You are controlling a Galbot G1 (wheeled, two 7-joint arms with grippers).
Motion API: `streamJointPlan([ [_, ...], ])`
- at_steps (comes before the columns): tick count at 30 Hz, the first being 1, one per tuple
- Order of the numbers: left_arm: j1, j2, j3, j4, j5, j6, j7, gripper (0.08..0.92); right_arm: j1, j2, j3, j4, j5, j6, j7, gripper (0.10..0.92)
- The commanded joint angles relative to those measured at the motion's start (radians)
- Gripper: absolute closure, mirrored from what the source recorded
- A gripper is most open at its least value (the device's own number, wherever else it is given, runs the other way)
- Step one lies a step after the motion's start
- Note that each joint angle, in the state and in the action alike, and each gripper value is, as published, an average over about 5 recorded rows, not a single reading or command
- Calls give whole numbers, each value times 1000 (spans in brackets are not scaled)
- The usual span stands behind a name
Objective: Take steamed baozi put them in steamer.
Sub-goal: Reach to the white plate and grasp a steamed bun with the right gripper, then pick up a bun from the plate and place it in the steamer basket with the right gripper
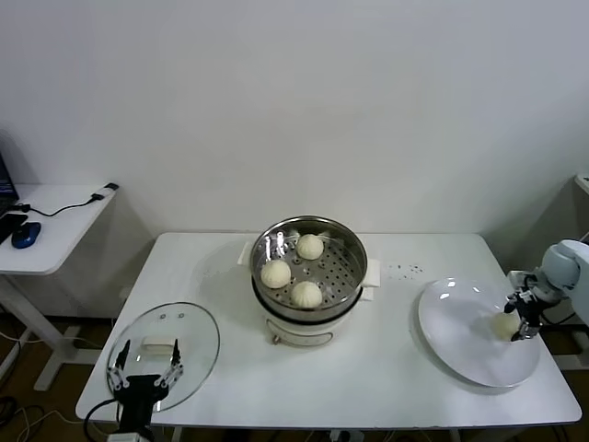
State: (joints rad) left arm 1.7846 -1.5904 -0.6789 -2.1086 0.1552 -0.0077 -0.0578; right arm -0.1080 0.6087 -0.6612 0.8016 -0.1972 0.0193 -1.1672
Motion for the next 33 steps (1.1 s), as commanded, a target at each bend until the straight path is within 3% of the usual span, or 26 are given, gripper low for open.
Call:
streamJointPlan([
  [1, 2, -1, 0, -1, -1, -2, -2, 177, 13, 9, -4, -15, 32, -1, -4, 397],
  [7, 4, 0, -2, 0, -7, -6, -2, 177, 108, -12, -120, 26, 155, -39, 4, 425],
  [13, 12, -1, 5, -2, -13, -10, -3, 177, 441, 18, -466, 86, 491, -145, 29, 428],
  [17, 16, -1, 13, -2, -23, -11, -8, 177, 704, 123, -719, 109, 761, -211, 49, 426],
  [23, 19, 4, 20, -10, -33, -12, -8, 177, 941, 308, -953, 144, 1028, -253, 66, 423],
  [33, 28, 24, 43, -26, -50, -12, -6, 177, 1069, 525, -1154, 229, 1239, -297, 111, 423],
])
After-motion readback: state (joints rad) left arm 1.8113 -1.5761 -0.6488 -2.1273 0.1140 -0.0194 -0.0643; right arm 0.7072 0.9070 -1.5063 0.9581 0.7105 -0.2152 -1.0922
